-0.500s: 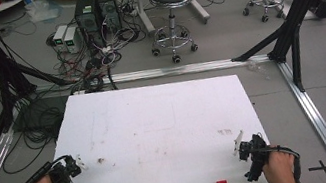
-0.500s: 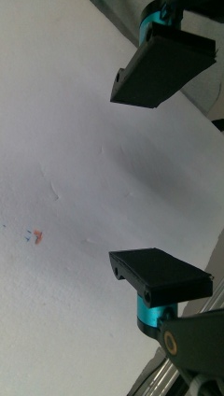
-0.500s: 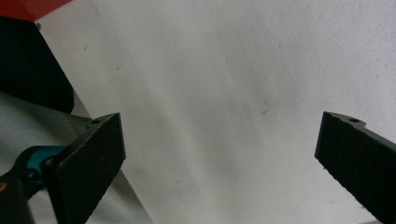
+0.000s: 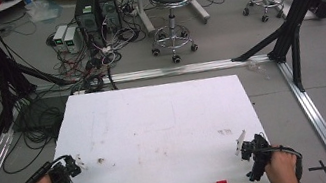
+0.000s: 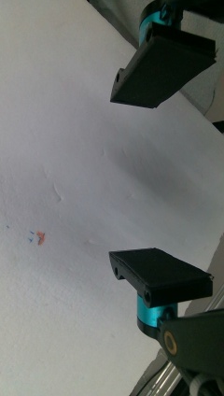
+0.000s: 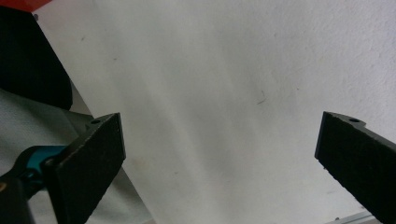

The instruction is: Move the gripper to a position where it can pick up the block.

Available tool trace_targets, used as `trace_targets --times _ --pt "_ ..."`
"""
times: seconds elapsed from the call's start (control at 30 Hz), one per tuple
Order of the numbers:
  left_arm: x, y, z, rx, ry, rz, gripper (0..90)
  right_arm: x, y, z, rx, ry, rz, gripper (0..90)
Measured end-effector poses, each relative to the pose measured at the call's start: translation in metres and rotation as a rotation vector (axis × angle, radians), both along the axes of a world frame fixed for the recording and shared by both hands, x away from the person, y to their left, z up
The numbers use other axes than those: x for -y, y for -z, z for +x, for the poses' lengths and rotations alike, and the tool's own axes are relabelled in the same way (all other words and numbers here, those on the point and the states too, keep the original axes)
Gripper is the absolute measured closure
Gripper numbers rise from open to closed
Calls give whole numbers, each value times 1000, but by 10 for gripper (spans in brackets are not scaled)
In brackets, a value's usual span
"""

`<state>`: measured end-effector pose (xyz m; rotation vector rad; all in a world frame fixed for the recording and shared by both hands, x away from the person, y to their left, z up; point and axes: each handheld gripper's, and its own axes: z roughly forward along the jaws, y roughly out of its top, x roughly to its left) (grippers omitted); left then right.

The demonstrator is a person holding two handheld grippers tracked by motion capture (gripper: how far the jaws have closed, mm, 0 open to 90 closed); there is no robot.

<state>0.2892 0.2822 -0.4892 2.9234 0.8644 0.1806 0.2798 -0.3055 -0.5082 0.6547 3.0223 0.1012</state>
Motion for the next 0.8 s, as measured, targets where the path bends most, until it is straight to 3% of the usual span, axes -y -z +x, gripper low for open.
trace_targets --times 0.37,0.8 --pt "0 1 0 3 4 0 204 -1 0 -1 5 -24 1 8" --pt "0 1 -1 6 -2 -3 205 -7 -5 -4 18 -103 19 8"
